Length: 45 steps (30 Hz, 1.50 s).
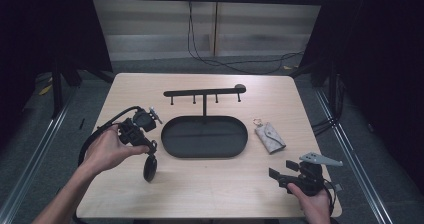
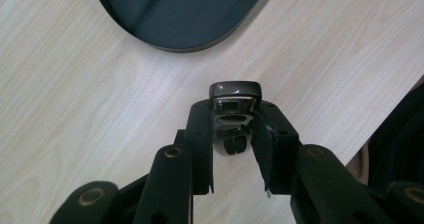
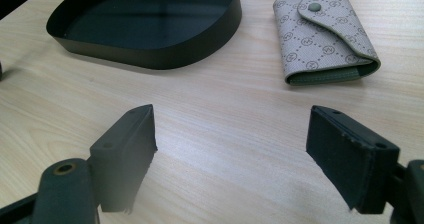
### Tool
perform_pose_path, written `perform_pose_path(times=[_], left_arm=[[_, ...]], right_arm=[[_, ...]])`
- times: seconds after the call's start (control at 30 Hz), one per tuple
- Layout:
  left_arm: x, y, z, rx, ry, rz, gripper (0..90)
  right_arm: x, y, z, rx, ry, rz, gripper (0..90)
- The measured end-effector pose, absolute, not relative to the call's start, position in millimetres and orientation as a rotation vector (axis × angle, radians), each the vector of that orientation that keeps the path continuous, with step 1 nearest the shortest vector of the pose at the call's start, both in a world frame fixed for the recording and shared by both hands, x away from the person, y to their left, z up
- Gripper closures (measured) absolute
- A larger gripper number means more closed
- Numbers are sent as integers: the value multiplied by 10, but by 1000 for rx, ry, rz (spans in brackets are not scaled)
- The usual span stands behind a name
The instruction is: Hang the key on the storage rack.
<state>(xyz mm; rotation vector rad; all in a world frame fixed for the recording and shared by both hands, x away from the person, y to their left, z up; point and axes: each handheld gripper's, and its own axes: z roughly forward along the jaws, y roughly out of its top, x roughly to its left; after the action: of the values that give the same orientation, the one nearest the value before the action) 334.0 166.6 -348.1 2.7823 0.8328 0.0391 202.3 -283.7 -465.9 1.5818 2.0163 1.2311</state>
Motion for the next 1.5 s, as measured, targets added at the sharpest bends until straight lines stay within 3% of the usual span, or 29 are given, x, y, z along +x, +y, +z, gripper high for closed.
perform_pose_path(times=[0.27,1.5], left_arm=[[3323,1719,-3391,2755,854,80,707],[3716,1452,-2970,2782,933,-6,706]], right_arm=[[2029,-2837,-4665,1595,2014,1217,195],[2028,-2838,-4666,1596,2015,1217,196]])
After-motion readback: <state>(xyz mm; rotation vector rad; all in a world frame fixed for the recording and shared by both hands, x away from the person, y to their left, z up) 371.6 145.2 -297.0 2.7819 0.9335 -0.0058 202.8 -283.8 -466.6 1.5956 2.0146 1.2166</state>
